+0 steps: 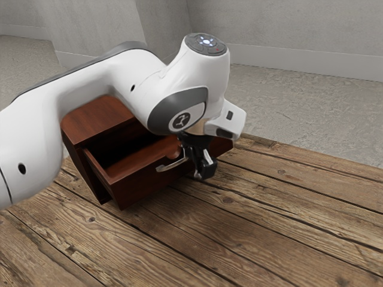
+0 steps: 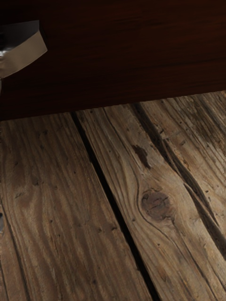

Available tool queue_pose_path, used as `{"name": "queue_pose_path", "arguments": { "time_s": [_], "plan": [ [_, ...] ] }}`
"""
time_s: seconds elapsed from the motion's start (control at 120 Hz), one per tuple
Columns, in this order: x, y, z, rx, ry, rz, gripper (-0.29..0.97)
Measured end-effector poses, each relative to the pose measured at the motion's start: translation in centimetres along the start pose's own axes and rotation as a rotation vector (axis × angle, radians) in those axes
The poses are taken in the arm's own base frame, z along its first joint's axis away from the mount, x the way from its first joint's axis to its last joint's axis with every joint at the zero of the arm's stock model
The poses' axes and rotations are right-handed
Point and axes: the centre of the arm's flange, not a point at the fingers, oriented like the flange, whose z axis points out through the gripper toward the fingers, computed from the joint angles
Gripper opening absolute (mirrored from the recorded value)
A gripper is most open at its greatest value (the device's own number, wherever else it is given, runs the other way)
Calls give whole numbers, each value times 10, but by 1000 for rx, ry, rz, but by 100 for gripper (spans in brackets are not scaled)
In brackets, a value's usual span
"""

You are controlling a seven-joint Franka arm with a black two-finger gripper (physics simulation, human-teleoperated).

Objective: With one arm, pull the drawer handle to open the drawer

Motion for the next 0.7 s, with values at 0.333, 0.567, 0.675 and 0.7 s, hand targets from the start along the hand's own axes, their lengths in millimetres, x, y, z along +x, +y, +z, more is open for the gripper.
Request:
{"name": "queue_pose_path", "arguments": {
  "time_s": [0.333,0.567,0.675,0.7],
  "plan": [
    [-24,41,-127,113,194,64,54],
    [-82,-82,-79,-244,163,-151,63],
    [-119,-129,-62,-300,138,-212,65],
    [-124,-134,-59,-307,131,-216,65]
  ]
}}
